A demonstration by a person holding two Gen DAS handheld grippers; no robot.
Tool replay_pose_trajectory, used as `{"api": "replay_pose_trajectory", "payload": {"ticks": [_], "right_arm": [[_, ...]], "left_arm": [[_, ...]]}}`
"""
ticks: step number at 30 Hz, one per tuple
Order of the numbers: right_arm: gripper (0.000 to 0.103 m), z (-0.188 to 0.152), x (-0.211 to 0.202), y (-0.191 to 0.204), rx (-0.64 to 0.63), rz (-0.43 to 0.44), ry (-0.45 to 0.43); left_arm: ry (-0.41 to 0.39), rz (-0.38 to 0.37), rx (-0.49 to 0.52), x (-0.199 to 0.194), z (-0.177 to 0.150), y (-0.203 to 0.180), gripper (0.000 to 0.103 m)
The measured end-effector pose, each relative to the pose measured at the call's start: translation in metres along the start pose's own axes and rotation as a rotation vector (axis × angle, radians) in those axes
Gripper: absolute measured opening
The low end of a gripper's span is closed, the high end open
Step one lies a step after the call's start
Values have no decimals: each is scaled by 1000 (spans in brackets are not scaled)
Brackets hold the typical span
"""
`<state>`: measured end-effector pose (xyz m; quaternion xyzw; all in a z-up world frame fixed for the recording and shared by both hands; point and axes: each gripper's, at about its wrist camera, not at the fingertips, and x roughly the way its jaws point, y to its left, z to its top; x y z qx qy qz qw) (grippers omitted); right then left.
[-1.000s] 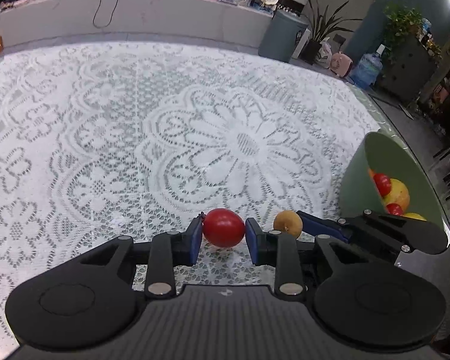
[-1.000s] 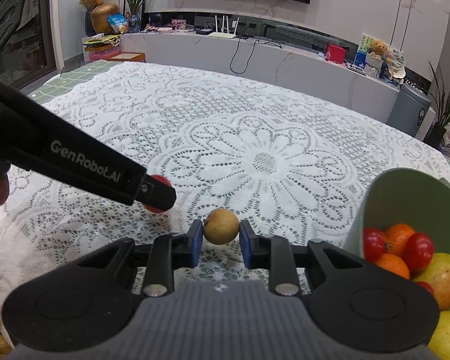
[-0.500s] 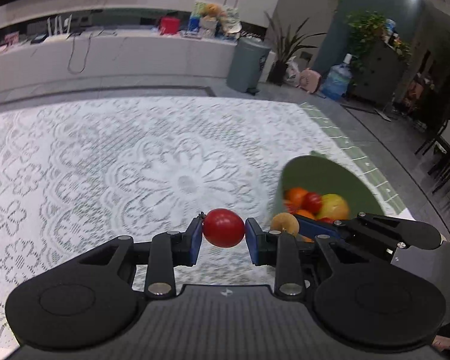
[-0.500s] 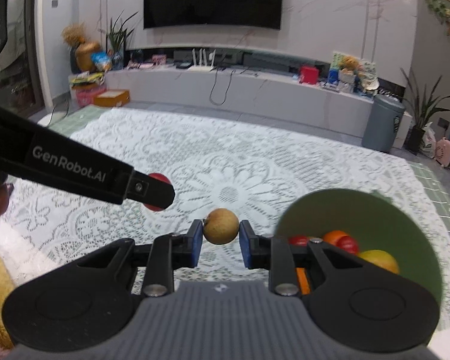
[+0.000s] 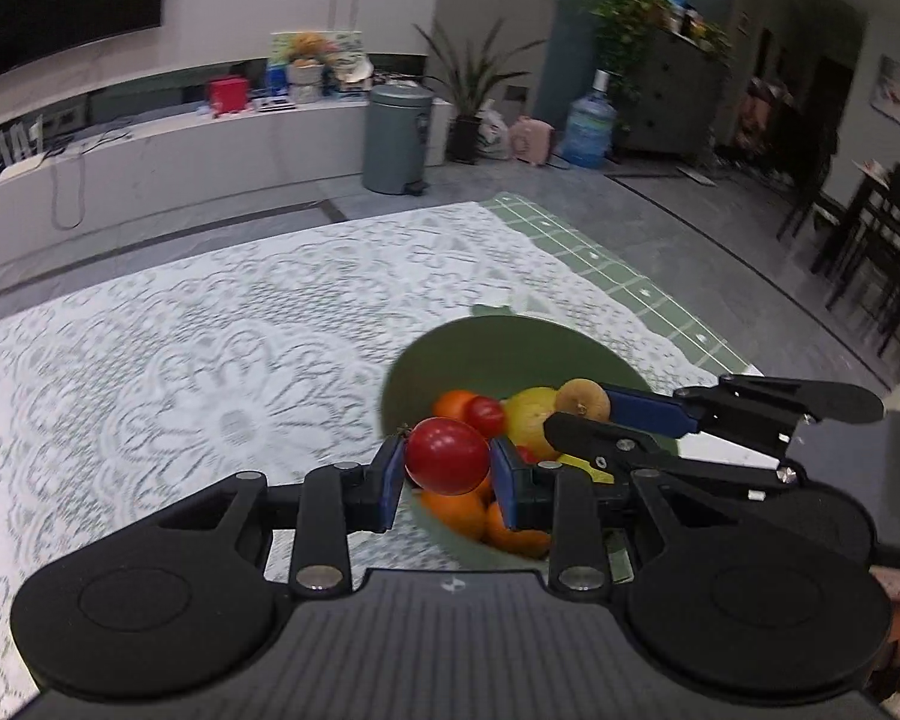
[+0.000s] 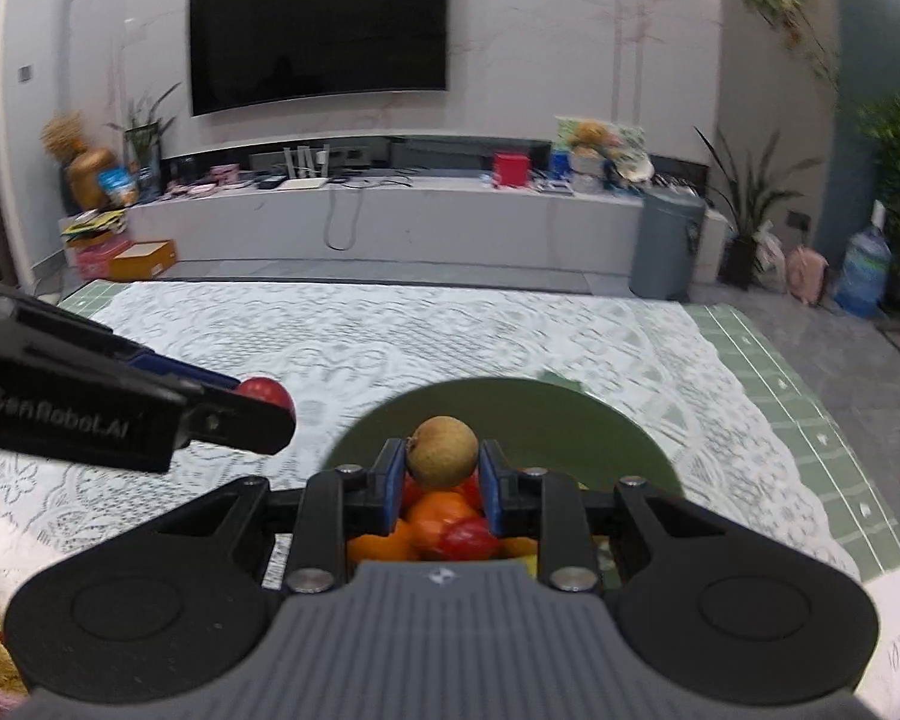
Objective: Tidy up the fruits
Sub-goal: 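Carry the tomato and kiwi over the colander and open both grippers inside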
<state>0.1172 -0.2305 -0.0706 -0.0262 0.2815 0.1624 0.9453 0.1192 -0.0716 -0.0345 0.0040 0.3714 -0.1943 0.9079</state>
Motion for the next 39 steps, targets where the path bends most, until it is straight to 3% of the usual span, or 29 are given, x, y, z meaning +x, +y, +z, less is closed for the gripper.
{"api": "replay_pose_trajectory", "payload": {"ticks": [11,20,27,39], "right_arm": [[23,-1,34,-38,189,54,114],[23,-7,64,-58,318,118,193],[23,-9,76,-58,328,150,212],[23,-13,84,-58,339,180,215]], "left_arm": [[67,22,115,39,7,-15,34],[143,37,282,67,4,-23,34],[182,23,329,85,1,-25,34],[192,4,316,96,0,-19,35]]}}
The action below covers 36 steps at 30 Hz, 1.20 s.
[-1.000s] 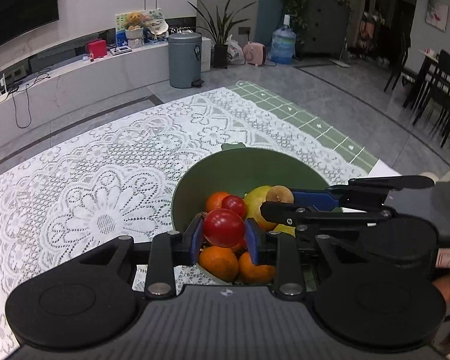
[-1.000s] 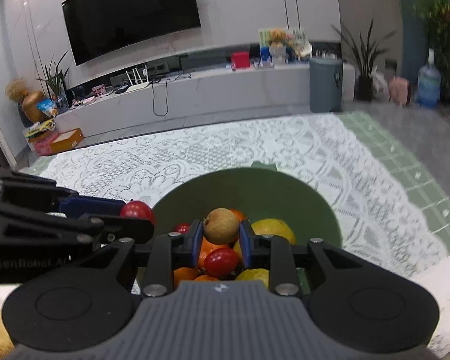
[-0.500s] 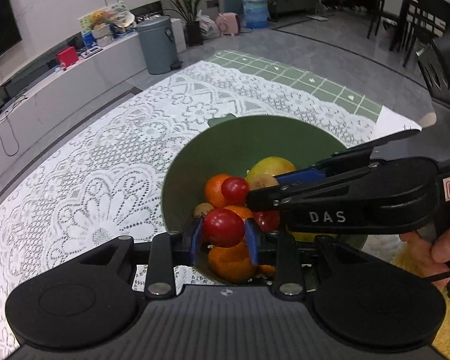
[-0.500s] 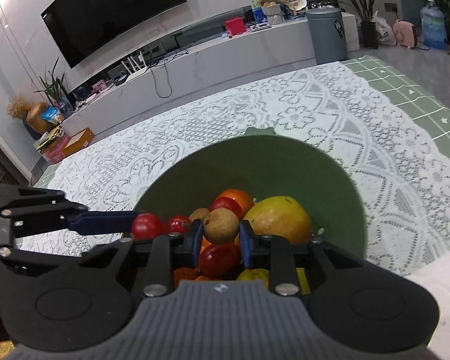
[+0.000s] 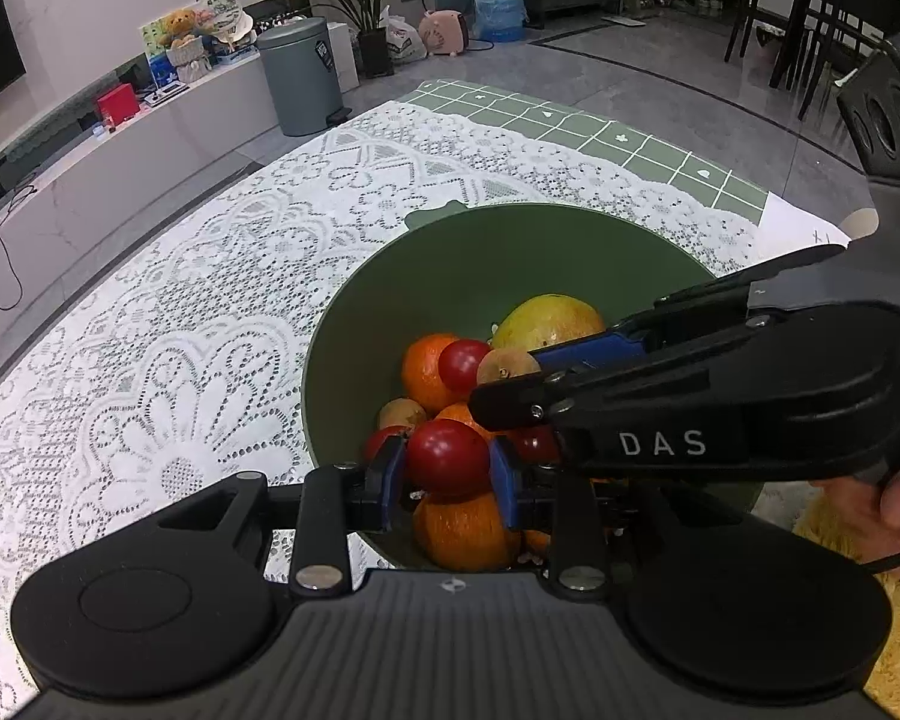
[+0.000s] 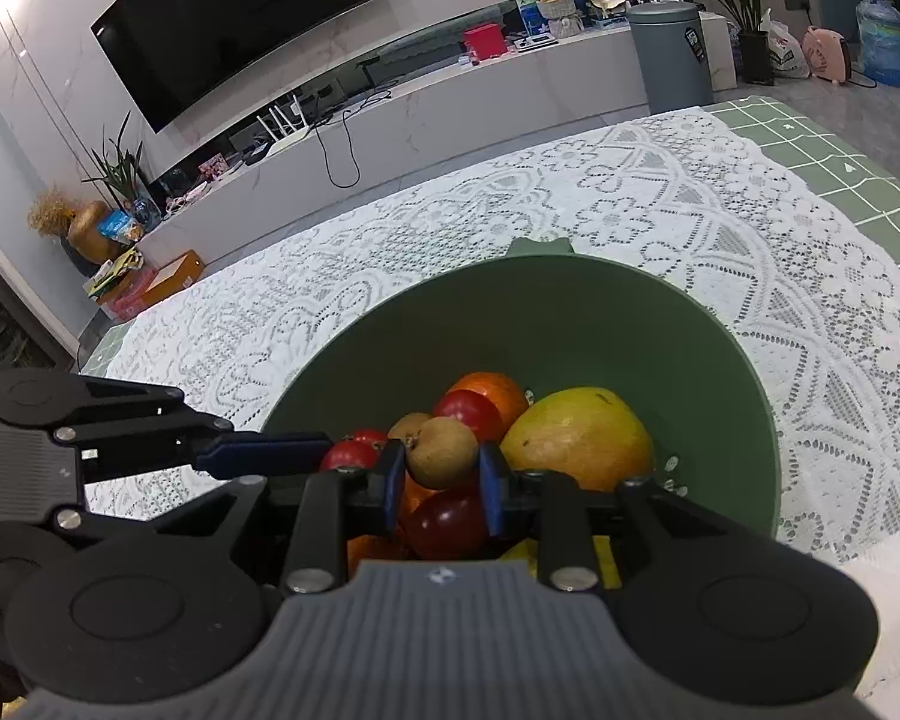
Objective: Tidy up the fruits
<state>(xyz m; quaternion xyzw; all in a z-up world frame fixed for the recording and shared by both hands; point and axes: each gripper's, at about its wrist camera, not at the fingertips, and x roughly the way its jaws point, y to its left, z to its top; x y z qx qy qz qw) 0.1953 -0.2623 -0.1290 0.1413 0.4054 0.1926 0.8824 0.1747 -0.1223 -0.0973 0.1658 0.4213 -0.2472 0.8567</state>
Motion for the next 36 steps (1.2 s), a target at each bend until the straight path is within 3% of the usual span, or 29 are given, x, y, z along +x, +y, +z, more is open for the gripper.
{"api": "replay_pose_trajectory", "payload": {"ticks": [3,10,15,17,22,27,32,36], "right_arm": [[23,0,-1,0,1,-5,-6],[26,-1,-5,0,13,-5,-22],[47,-2,-14,0,20,-10,-72],[62,-2,-20,-1,35,-26,-105],[68,-1,-40,-2,73,-54,-174],[78,3,-69,4,139,-37,-208],[84,12,-110,28,103,-27,-265],[90,11,-143,54,30,-64,-306]], "left_arm": [[1,-9,-16,0,1,2,35],[-7,-15,-23,-3,-1,3,51],[-33,-6,-24,-16,1,1,57],[-52,-5,-34,-26,1,3,58],[-97,12,-105,-55,0,9,60],[-188,90,-151,-97,-1,10,62],[-291,189,-253,-145,-10,13,77],[-318,278,-337,-177,-21,17,88]]}}
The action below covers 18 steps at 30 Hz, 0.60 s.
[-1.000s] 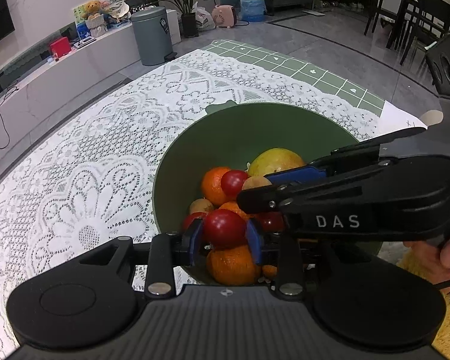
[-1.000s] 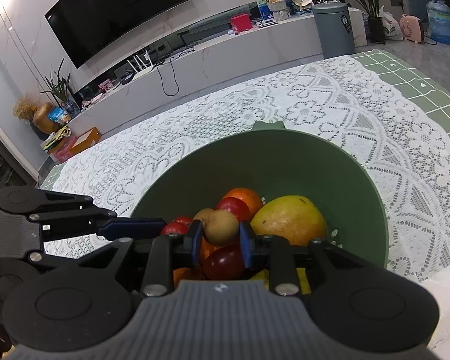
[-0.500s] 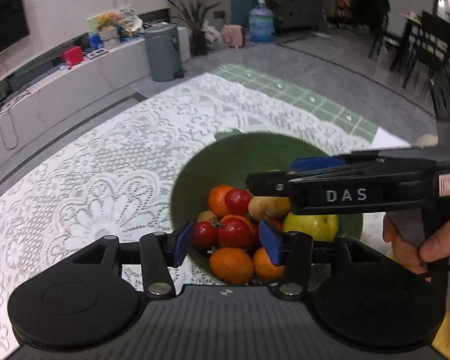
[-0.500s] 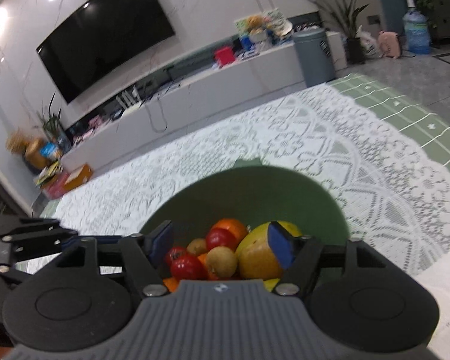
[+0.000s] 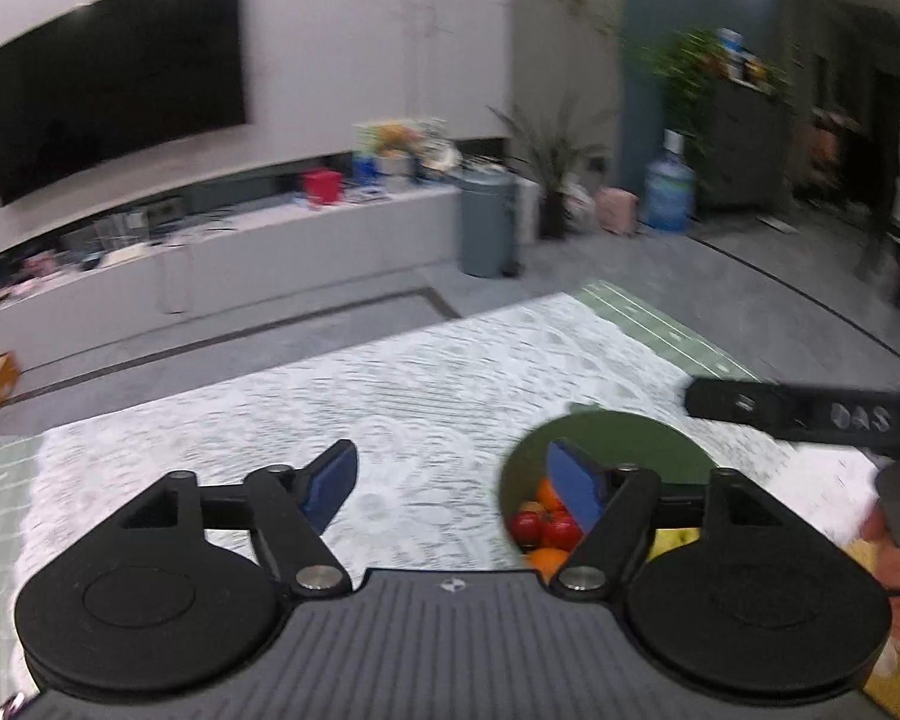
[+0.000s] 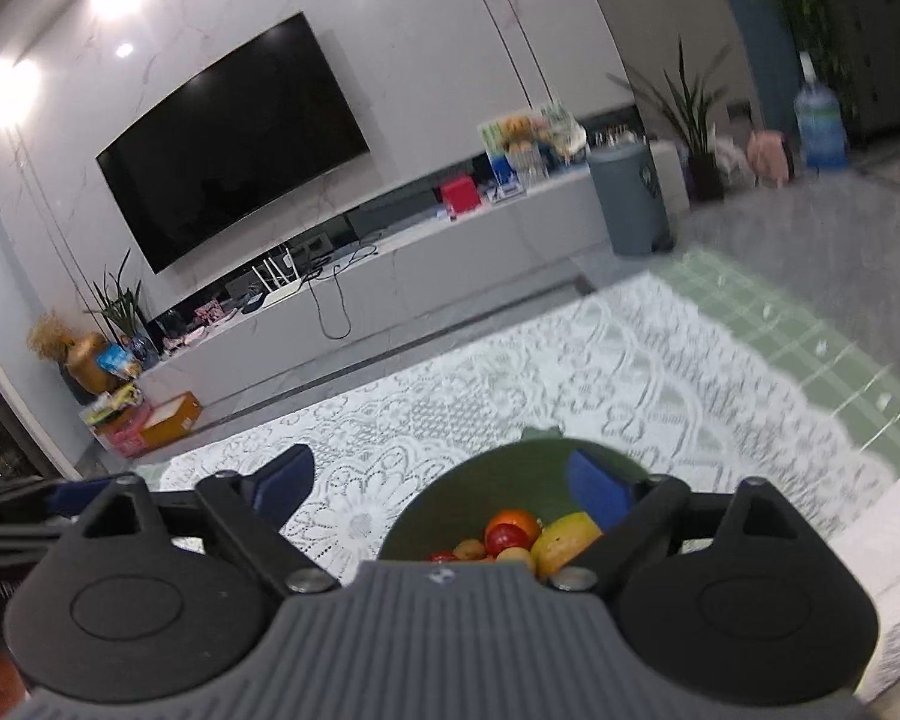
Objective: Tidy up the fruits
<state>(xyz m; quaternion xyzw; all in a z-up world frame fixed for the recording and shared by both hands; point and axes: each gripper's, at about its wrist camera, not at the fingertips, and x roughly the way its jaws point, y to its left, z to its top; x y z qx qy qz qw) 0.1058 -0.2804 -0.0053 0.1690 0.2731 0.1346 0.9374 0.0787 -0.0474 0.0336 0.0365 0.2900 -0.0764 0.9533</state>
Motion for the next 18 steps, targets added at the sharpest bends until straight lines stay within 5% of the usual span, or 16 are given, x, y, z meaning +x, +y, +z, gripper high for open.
{"api": "replay_pose_trajectory", "payload": {"ticks": [5,18], "right_arm": [[95,-9,-22,27,-111,-107,32],[96,-55,-36,74,-211,-157,149]], "left_arm": [[3,74,-79,-26,-5,19,89],[102,91,-163,-43,-54,47,89]]}}
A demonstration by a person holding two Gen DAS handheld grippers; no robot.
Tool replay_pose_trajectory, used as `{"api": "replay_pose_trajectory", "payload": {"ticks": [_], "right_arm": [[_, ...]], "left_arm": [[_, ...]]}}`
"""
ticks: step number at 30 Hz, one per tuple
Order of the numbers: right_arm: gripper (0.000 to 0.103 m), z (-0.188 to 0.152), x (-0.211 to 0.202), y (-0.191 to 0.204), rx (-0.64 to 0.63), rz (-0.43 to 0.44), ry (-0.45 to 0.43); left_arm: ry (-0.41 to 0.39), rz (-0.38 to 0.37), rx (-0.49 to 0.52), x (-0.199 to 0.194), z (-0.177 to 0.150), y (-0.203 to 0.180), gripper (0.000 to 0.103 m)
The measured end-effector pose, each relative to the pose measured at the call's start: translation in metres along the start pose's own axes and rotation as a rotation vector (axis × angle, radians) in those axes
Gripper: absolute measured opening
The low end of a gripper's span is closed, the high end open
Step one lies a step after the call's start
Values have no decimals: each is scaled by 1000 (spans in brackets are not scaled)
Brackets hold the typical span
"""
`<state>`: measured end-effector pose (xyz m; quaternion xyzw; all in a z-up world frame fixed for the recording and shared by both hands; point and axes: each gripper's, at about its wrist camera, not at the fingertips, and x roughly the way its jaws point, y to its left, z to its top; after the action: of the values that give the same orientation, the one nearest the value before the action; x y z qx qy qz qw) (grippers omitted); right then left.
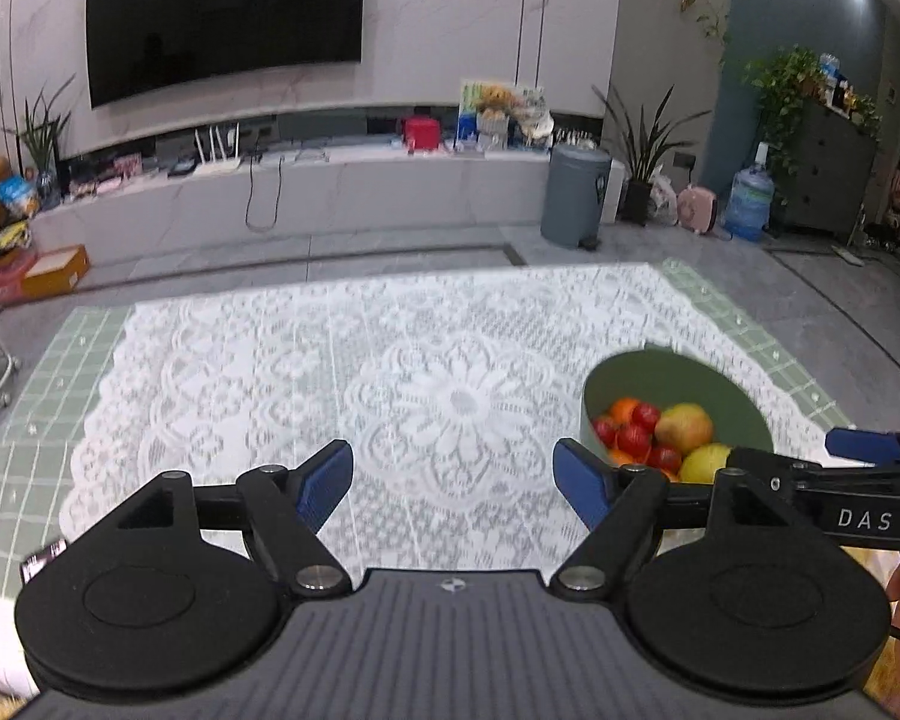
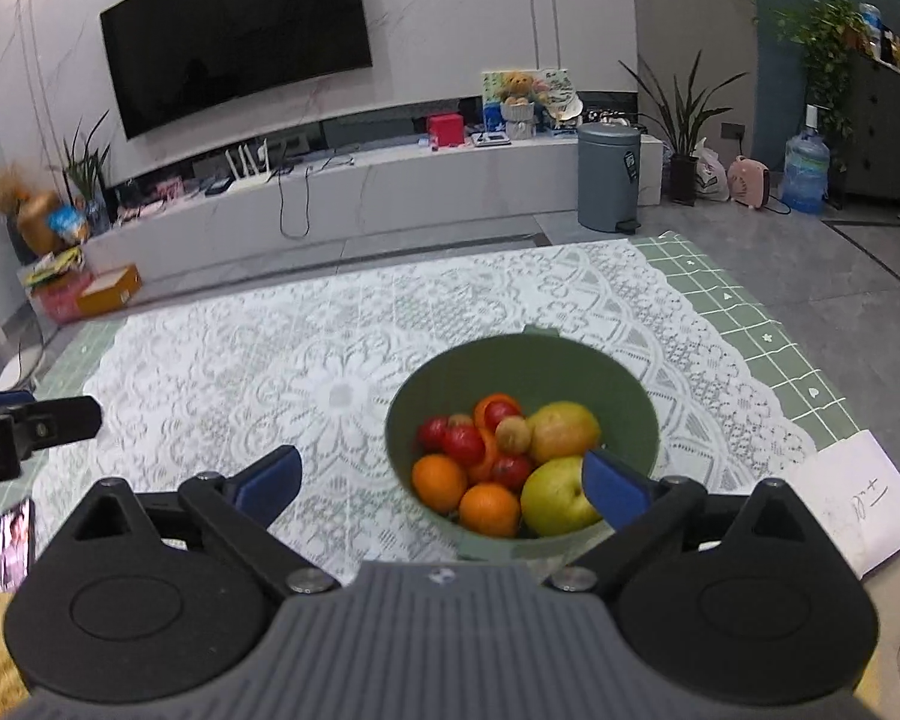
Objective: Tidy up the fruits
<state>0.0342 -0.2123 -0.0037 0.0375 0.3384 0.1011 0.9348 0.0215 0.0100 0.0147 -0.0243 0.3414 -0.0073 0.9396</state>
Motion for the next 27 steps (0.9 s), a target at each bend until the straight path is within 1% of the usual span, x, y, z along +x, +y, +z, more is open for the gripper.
{"api": "replay_pose_trajectory", "payload": {"ticks": [5,8,11,13,17,21,27], "right_arm": [[96,-12,4,13,-28,-7,23],[96,-20,9,17,-40,-16,38],[96,-26,15,19,-26,-16,66],[96,-29,19,20,-23,-29,81],[96,-33,27,24,-35,-14,103],[96,-35,31,28,-57,-21,106],[96,-33,30,29,-74,-32,86]], "left_arm": [[66,18,-20,11,-16,3,89],[79,35,-32,14,-25,5,89],[87,64,-38,18,-30,6,89],[98,67,-39,21,-33,7,89],[118,76,-27,25,-36,4,89],[121,71,-25,25,-36,3,89],[123,71,-22,25,-35,3,89]]}}
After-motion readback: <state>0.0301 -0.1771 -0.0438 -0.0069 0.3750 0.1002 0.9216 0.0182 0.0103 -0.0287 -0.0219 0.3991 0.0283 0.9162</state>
